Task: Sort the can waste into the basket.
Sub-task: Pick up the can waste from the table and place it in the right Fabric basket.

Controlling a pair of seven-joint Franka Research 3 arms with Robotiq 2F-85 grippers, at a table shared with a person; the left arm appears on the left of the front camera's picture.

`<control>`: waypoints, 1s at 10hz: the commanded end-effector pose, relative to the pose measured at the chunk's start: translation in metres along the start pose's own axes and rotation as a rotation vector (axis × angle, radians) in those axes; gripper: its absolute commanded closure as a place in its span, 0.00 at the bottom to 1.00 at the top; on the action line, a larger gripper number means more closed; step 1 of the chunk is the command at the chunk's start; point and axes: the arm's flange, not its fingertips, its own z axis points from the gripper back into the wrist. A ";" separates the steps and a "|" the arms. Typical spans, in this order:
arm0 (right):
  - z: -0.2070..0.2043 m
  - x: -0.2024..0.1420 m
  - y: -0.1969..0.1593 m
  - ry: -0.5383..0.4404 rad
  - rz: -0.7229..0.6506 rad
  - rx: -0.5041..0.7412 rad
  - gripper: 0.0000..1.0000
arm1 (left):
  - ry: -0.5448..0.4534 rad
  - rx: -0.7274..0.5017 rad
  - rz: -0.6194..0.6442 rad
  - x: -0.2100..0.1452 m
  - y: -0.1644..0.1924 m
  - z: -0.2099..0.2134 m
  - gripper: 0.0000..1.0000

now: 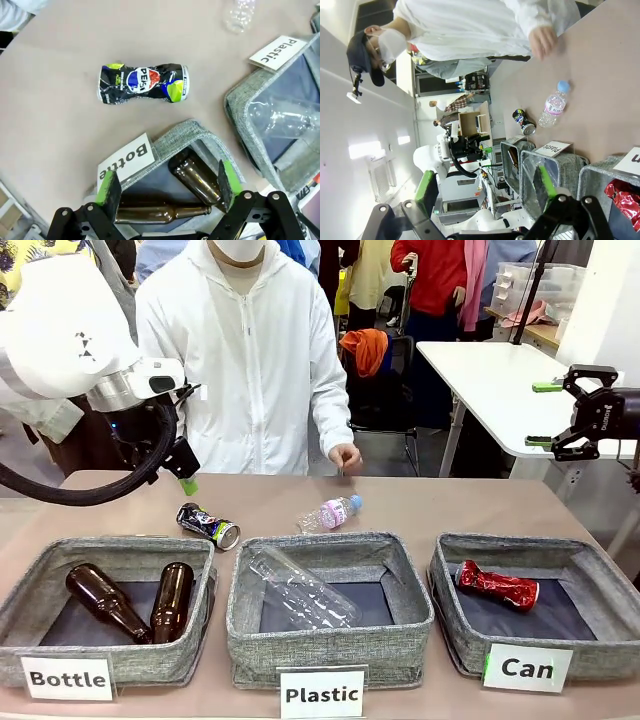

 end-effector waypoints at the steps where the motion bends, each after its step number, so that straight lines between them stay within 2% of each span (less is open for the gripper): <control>1: 0.001 0.002 0.003 0.009 -0.001 -0.001 0.00 | 0.017 0.058 -0.280 0.020 -0.002 -0.002 0.00; 2: 0.001 0.002 0.003 0.009 -0.001 -0.001 0.00 | 0.037 0.072 -0.483 0.034 -0.002 -0.007 0.00; 3: 0.001 0.002 0.003 0.009 -0.001 -0.001 0.00 | 0.100 0.030 -0.742 0.045 -0.001 -0.011 0.00; 4: 0.001 0.002 0.003 0.009 -0.001 -0.001 0.00 | 0.119 0.031 -1.007 0.051 0.003 -0.013 0.00; 5: 0.001 0.002 0.003 0.009 -0.001 -0.001 0.00 | 0.115 0.035 -1.253 0.053 0.006 -0.015 0.00; 7: 0.001 0.002 0.003 0.009 -0.001 -0.001 0.00 | 0.041 -0.008 -1.777 0.050 0.014 -0.022 0.00; 9: 0.001 0.002 0.003 0.009 -0.001 -0.001 0.00 | -0.020 -0.007 -2.053 0.037 0.023 -0.024 0.00; 10: 0.001 0.002 0.003 0.009 -0.001 -0.001 0.00 | -0.094 -0.037 -2.158 0.028 0.031 -0.020 0.00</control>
